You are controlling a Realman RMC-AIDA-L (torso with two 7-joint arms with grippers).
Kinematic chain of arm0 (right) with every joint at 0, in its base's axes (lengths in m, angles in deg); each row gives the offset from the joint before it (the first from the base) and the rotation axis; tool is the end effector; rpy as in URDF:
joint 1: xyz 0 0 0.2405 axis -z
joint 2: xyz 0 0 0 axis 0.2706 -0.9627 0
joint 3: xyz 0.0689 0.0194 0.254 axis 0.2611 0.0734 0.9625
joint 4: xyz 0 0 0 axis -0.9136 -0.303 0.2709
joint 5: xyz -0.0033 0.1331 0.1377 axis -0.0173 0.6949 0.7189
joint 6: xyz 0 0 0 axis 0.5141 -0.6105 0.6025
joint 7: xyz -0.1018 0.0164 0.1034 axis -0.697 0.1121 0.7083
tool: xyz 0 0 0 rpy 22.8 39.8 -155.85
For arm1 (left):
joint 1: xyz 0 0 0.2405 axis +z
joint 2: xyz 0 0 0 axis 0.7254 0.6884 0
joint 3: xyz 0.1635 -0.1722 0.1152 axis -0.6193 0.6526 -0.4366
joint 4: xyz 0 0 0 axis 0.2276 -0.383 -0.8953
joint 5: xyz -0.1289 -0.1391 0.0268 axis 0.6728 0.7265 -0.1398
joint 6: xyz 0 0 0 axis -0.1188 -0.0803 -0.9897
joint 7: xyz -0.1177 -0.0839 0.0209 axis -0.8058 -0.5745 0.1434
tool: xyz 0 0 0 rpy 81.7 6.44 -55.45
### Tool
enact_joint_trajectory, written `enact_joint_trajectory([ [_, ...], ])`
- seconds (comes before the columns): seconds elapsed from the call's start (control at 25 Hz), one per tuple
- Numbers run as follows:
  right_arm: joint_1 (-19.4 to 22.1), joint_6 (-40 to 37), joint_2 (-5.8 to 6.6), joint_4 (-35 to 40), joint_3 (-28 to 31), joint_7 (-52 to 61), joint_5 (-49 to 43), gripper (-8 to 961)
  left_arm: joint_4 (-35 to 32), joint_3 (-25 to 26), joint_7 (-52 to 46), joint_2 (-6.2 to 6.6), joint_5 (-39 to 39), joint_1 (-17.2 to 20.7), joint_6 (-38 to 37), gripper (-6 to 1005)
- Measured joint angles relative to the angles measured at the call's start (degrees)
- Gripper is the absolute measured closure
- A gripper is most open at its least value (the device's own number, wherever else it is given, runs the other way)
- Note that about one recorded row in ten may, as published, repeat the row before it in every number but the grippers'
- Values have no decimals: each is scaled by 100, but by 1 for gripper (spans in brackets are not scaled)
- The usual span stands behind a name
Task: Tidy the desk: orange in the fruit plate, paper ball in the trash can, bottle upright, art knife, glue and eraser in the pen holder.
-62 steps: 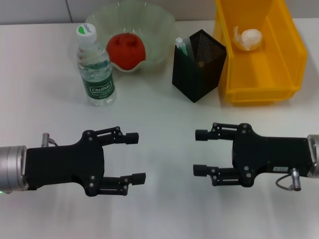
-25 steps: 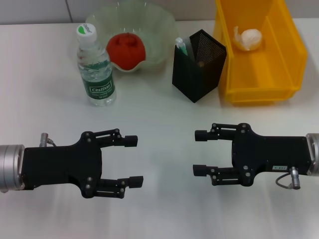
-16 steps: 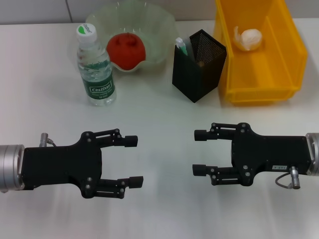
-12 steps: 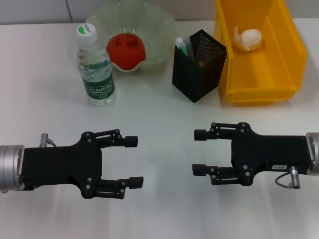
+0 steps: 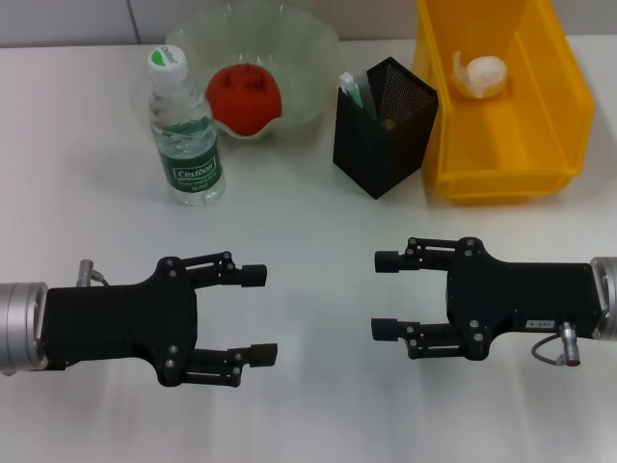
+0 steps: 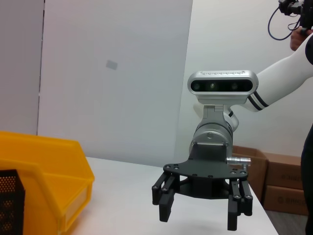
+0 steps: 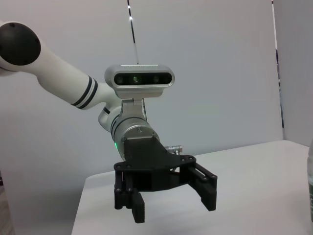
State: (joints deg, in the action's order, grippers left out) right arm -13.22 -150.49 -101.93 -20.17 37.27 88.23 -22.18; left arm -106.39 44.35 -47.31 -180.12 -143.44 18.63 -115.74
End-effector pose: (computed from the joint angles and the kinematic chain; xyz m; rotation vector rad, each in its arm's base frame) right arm 0.2495 0.2668 -0.0410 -2.8993 0.2479 0.9453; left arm -0.2659 0.2535 -0.0197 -2.9364 -0.2380 -0.9347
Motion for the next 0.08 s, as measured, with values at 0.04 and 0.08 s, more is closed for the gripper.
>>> enact_joint_trajectory([
  [0.04,0,0,-1,0,0,0,0,223,0,0,0,0,0,0,0,172],
  [0.08,0,0,-1,0,0,0,0,223,0,0,0,0,0,0,0,172],
])
